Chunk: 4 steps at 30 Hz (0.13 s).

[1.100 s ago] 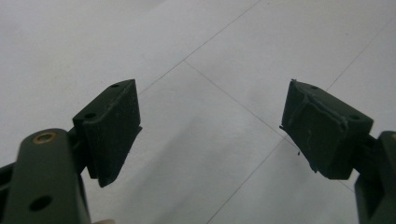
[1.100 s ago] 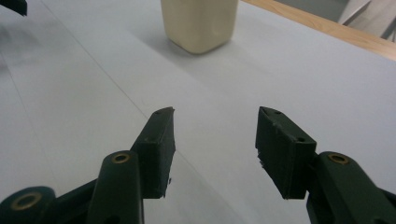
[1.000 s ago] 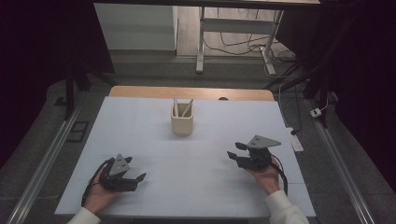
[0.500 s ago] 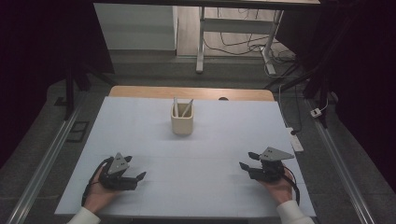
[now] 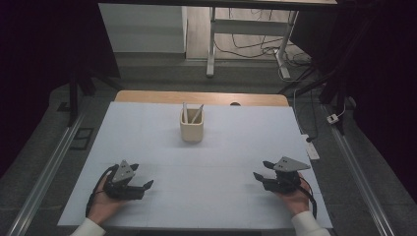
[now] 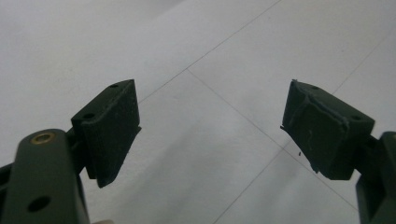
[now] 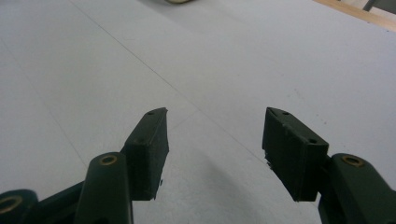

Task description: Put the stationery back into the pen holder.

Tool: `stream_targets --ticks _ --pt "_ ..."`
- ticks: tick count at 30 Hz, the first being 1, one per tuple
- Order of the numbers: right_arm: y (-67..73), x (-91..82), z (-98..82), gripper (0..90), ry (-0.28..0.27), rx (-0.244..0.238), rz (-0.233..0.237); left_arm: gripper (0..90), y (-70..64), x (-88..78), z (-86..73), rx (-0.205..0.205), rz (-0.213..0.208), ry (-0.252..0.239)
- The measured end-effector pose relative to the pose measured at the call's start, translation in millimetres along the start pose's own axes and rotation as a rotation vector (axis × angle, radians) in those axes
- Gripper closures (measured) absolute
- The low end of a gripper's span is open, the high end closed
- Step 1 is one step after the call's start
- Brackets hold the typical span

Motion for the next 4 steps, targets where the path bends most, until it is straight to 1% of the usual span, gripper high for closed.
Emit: stream_targets --ticks 1,2,4 --pt "0.1 0.3 0.0 40.0 -0.005 0.002 0.005 19.0 0.0 0.1 -0.1 0.001 0.000 0.001" --pt "0.0 0.1 0.0 39.9 -0.001 -0.005 -0.005 19.0 -0.1 0.2 -0.1 0.002 0.000 0.002" --pt "0.4 0.1 0.3 39.5 -0.001 -0.009 0.001 19.0 0.0 0.2 -0.3 0.001 0.000 0.002"
Point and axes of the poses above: each handheld gripper's, and its own axes: x roughly forward along the jaws, z roughly out of its top, y roughly to its left, the point moved 4 cm from there along x, roughly forward along the jaws, and after that the axes turned 13 degrees about -z, right-handed, at the moved point
